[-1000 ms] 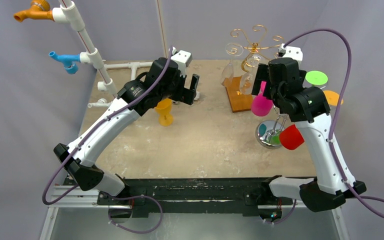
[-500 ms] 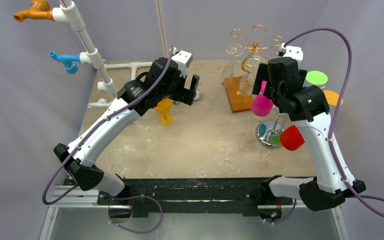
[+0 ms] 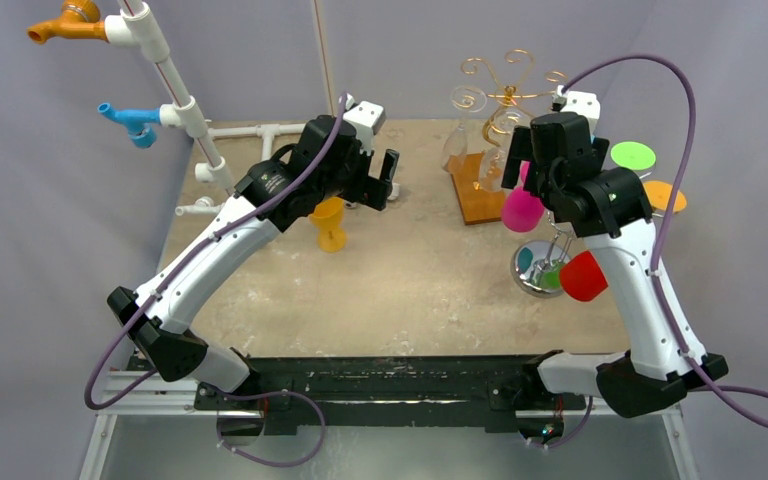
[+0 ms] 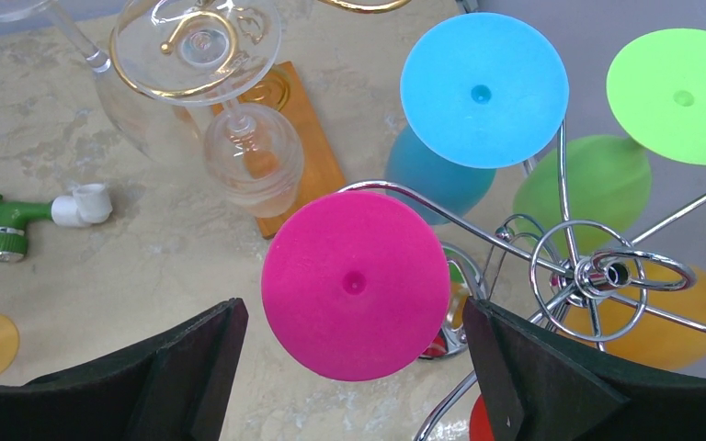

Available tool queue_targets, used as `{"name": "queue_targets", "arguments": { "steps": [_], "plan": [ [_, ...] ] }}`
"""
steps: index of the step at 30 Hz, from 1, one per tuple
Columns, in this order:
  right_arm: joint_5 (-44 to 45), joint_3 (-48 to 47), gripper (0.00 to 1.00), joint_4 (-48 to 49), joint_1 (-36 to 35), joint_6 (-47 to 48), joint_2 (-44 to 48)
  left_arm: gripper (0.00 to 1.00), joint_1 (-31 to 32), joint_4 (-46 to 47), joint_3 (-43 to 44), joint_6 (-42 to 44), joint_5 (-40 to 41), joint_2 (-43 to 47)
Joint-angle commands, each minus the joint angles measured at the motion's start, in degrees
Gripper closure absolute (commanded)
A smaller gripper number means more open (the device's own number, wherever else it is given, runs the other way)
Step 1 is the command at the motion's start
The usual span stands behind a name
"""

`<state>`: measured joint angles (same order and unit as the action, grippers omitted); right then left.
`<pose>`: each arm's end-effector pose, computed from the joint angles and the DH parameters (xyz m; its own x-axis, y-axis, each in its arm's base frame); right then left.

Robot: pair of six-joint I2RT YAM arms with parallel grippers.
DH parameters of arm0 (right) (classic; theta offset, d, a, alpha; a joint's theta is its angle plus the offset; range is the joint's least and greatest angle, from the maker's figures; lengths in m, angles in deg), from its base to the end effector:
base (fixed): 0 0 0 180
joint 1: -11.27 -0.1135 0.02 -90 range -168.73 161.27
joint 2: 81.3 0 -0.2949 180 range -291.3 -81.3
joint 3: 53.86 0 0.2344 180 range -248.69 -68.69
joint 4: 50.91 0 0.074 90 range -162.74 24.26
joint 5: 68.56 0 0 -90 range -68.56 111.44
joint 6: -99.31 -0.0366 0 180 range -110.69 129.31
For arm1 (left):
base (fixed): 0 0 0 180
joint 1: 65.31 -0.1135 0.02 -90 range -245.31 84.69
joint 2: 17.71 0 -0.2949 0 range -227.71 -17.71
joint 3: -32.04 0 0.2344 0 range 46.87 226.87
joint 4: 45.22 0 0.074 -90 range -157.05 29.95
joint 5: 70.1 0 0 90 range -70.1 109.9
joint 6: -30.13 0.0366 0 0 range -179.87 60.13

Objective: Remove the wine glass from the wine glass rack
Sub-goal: Pick up the wine glass from the wine rack.

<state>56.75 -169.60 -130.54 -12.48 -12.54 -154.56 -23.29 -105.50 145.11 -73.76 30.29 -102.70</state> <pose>0.1831 0.0574 0.4915 -0.4784 0.1213 -0.8697 0.2921 0.9560 -0.0273 0.2229 -0.1920 0.4590 -0.5151 0.1463 -0.8445 0.4341 0.8942 -0.1098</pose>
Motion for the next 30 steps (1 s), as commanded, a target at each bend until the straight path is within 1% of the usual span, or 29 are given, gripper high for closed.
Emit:
{"name": "queue_targets", "arguments": {
  "steps": [1,30],
  "plan": [
    [1.9,-0.7,0.01,1.3,-0.4,-0.7,0.0,0.0,-0.1,1.4,1.4,1.0,-0.7,1.5],
    [0.8,3.5,0.01,4.2,-0.3,-1.2,0.0,0.0,-0.2,1.6,1.1,1.1,-1.1,0.9]
  ]
}}
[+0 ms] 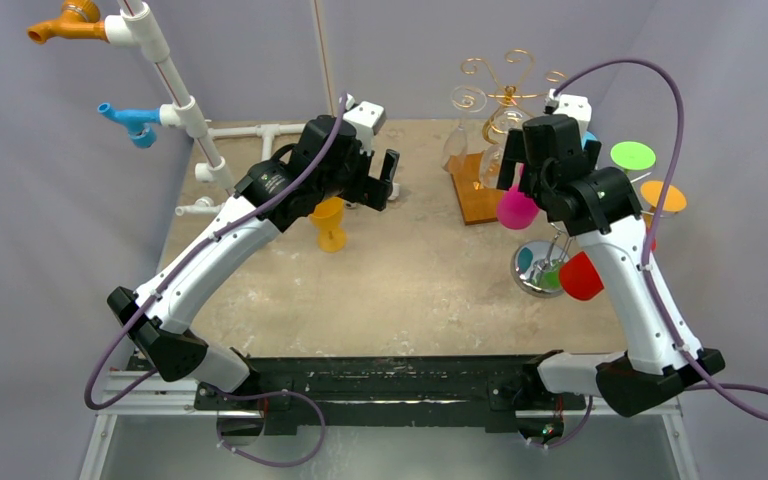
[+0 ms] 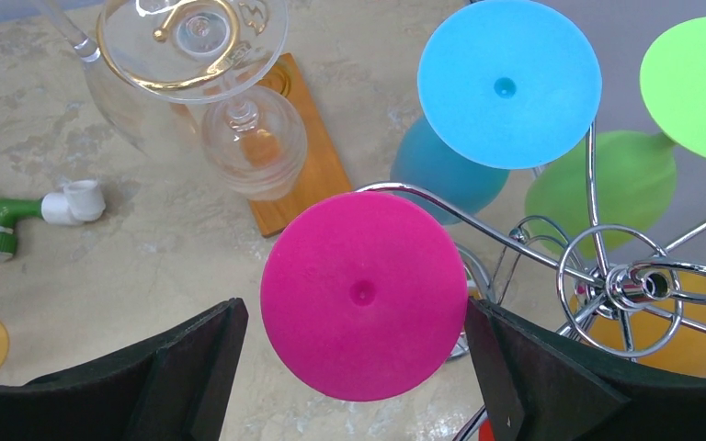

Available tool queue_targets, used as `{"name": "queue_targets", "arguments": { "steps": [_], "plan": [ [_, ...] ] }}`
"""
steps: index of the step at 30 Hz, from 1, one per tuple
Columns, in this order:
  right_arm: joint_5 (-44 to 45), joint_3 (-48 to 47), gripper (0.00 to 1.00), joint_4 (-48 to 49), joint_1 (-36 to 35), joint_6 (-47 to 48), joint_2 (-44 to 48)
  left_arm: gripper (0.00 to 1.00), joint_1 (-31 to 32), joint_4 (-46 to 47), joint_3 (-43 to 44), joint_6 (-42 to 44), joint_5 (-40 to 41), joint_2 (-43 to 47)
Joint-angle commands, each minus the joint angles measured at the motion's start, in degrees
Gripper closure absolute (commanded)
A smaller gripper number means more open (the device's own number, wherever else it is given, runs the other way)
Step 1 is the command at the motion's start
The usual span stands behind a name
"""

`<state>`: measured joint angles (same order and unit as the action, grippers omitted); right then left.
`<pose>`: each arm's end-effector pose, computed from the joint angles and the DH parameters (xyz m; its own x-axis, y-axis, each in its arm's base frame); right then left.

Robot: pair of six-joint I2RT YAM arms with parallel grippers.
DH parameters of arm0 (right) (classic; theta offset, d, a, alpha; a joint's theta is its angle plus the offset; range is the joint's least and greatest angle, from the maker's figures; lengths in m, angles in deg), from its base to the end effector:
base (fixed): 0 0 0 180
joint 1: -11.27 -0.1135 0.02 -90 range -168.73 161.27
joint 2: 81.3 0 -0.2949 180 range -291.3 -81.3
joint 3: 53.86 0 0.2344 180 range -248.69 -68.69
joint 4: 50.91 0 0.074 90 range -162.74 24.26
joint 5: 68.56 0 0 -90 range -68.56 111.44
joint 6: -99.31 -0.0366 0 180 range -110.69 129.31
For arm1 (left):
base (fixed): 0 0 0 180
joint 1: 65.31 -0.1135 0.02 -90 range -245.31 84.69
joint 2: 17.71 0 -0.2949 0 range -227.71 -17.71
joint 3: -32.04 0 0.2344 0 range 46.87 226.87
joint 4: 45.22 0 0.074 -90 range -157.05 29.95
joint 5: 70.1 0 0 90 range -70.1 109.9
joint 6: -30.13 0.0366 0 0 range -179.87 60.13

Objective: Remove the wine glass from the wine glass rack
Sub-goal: Pick up the wine glass from the wine rack.

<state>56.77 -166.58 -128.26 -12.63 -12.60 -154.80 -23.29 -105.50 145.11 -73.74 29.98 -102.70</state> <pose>0.1910 0.0615 0.4803 -0.4919 0.1150 -0.8630 0.2898 0.9563 -0.0377 0.2228 -0.1922 0.4590 -0.5160 0.1472 -0.8439 0.4381 0.8919 -0.1123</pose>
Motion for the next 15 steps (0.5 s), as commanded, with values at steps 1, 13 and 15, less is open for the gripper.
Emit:
{"name": "queue_targets", "arguments": {
  "steps": [1,13,15],
  "plan": [
    [0.9,0.6,0.01,2.0,-0.2,-1.3,0.2,0.0,-0.2,1.6,1.1,1.1,-0.8,0.9],
    [3.2,1.1,0.01,2.2,-0.1,-2.8,0.9,0.0,-0.1,1.5,1.1,1.0,-0.7,0.8],
    [3.2,1.1,0.01,2.4,-0.1,-2.8,1.1,0.0,-0.2,1.4,1.1,0.9,-0.8,0.7]
  ]
}}
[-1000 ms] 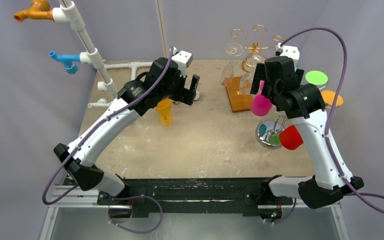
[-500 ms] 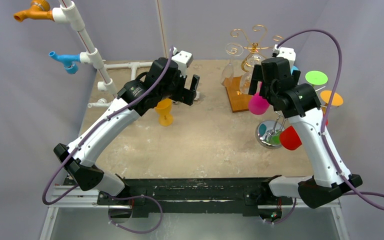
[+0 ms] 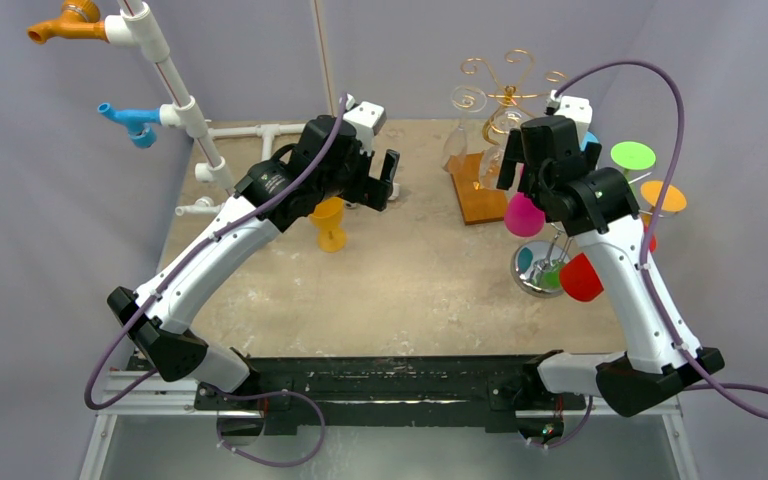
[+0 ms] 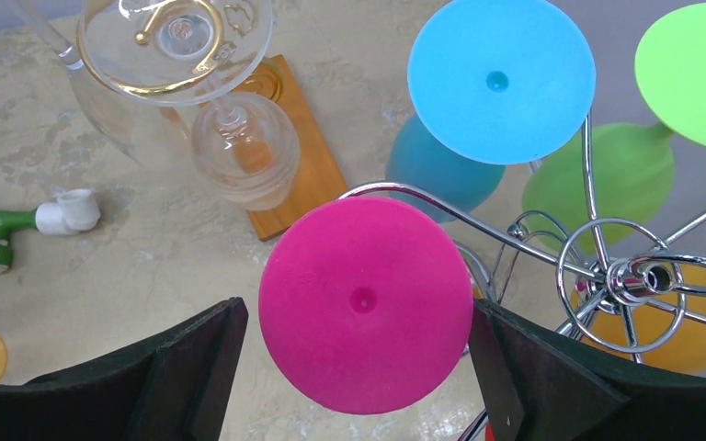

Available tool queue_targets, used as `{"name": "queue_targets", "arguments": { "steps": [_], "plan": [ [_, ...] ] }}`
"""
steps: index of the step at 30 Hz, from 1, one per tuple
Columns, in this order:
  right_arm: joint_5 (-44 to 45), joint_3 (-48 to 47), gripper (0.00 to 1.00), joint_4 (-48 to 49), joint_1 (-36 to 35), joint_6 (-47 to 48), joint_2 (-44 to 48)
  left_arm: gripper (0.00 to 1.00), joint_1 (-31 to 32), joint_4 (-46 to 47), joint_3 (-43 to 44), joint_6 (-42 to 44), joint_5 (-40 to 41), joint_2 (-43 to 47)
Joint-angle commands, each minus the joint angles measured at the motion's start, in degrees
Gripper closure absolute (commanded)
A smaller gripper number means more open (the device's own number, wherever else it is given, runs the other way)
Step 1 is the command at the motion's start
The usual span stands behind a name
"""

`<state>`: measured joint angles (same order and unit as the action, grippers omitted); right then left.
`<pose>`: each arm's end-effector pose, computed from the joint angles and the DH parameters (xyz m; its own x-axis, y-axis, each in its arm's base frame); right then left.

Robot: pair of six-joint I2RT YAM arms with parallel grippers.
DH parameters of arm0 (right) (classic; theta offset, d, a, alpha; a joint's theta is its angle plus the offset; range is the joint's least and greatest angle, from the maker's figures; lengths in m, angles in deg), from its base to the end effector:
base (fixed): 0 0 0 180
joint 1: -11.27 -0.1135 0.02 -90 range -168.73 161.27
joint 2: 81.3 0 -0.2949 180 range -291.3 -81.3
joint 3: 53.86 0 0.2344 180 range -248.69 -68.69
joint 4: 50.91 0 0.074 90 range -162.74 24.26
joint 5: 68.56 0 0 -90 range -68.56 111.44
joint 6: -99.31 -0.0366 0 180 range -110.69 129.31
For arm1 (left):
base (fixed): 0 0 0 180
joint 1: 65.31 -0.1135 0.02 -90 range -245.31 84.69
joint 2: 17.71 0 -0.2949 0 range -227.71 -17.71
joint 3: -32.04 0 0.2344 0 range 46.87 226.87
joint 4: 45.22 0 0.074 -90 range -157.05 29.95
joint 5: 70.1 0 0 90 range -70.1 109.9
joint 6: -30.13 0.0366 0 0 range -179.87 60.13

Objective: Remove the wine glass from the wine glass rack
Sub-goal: Pick up the wine glass from the wine rack.

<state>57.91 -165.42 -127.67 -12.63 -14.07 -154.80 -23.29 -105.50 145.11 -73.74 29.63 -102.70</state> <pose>0.1931 0.0618 0.4761 -0.4857 0.1338 -0.8638 0.3171 0.9479 -0.0314 0.2227 -0.1923 0.4590 -0.5170 0.1478 -0.8431 0.4425 0.8893 -0.1154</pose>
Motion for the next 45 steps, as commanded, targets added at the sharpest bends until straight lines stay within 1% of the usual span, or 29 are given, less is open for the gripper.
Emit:
{"name": "queue_targets", "arguments": {
  "steps": [1,9,17,24,31,33,42,45],
  "plan": [
    [2.3,-0.1,0.01,1.8,-0.1,-1.4,1.2,0.0,-0.2,1.5,1.2,0.9,-0.5,0.7],
    [1.7,0.1,0.02,2.0,0.3,-1.3,1.0,0.0,-0.1,1.4,1.3,0.7,-0.7,0.5],
    [0.9,0.0,0.09,2.5,1.2,-1.1,0.9,0.01,-0.2,1.2,1.4,0.7,-0.7,0.5],
    [0.5,-0.2,0.18,2.5,1.7,-0.9,0.9,0.01,-0.2,1.1,1.5,0.7,-0.7,0.5],
    [0.0,-0.9,0.35,2.6,1.8,-0.7,1.2,0.01,-0.2,1.2,1.6,0.6,-0.7,0.5],
    [-0.3,-1.5,0.38,2.3,1.8,-0.7,1.2,0.01,-0.1,1.2,1.6,0.6,-0.5,0.5],
    [-0.5,-3.9,0.47,1.1,1.8,-0.2,2.1,0.01,-0.1,1.4,1.7,0.5,-0.6,0.4],
    [-0.7,-4.1,0.48,1.0,1.8,-0.1,2.4,0.01,-0.1,1.4,1.8,0.3,-0.6,0.2]
  ]
}}
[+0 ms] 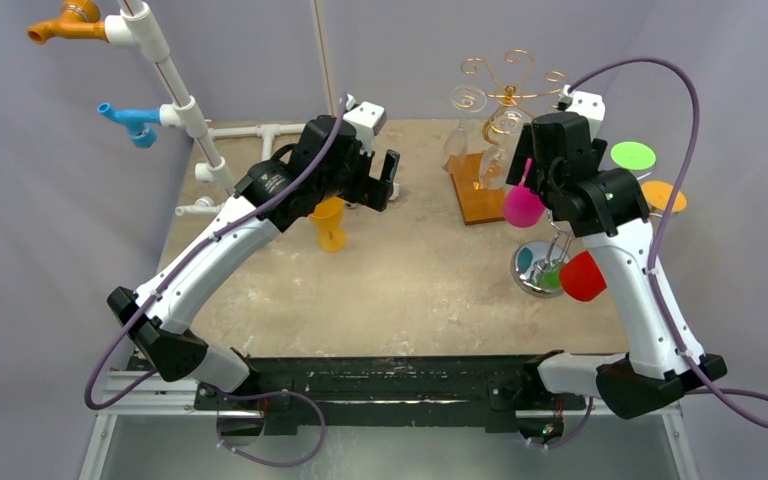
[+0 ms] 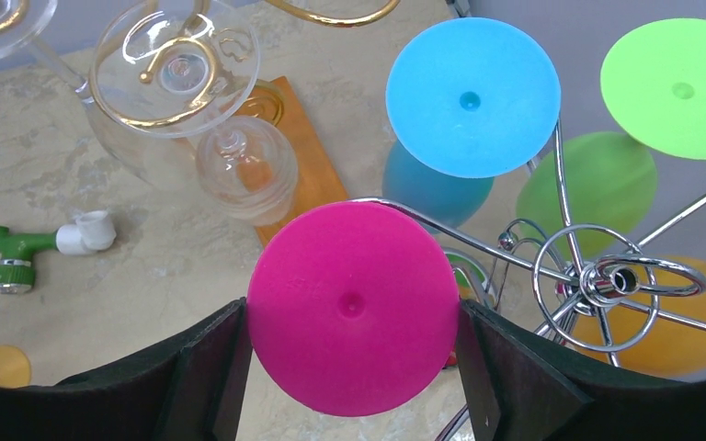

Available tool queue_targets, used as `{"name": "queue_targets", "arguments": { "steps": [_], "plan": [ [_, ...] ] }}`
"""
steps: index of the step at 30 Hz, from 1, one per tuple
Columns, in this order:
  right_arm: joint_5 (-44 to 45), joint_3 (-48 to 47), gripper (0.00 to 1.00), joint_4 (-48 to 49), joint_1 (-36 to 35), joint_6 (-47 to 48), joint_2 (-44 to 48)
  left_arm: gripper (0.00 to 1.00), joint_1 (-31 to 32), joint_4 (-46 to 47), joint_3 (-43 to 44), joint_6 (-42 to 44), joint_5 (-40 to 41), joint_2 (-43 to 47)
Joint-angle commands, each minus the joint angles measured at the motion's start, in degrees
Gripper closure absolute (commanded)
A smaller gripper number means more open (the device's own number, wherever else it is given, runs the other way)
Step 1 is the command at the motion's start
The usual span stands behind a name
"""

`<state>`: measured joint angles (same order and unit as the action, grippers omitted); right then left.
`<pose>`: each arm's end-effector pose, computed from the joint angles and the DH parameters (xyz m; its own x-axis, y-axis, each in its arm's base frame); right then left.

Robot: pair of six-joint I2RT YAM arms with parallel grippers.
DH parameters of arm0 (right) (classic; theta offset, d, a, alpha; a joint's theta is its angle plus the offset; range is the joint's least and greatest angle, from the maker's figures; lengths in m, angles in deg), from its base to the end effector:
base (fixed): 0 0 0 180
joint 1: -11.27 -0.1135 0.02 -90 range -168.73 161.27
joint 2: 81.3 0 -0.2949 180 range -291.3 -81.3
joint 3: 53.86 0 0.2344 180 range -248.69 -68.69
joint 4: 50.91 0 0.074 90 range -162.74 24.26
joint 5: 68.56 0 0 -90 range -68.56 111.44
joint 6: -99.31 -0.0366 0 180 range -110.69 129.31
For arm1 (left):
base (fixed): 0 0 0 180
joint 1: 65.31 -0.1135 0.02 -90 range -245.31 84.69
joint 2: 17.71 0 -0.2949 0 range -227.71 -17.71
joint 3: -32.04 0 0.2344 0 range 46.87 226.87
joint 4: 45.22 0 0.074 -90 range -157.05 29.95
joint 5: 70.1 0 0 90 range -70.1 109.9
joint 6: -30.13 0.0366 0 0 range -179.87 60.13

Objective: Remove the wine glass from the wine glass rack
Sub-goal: Pick up the wine glass from the wine rack.

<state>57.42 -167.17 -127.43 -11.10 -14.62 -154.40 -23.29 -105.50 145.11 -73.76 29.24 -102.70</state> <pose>0.1902 0.0550 0.4856 -0.4479 0.1706 -0.8777 0.3408 0.9401 0.0089 0.2226 -0.1925 0.4589 -0.5184 0.1482 -0.8422 0.4471 0.8865 -0.1192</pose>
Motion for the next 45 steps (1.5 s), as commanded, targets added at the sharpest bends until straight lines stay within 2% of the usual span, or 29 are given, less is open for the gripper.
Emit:
{"name": "queue_targets", "arguments": {
  "steps": [1,23,45],
  "plan": [
    [-0.3,-2.4,0.48,0.7,0.3,0.5,2.0,0.01,-0.1,1.4,1.8,0.4,-0.4,0.2],
    [-1.2,-4.4,0.49,3.4,0.3,1.3,-0.2,0.01,-0.2,1.5,2.1,0.0,-0.2,0.7],
    [3.4,-6.4,0.49,4.5,2.1,2.2,-3.0,0.01,-0.1,1.1,2.2,0.3,0.1,1.2]
  ]
}}
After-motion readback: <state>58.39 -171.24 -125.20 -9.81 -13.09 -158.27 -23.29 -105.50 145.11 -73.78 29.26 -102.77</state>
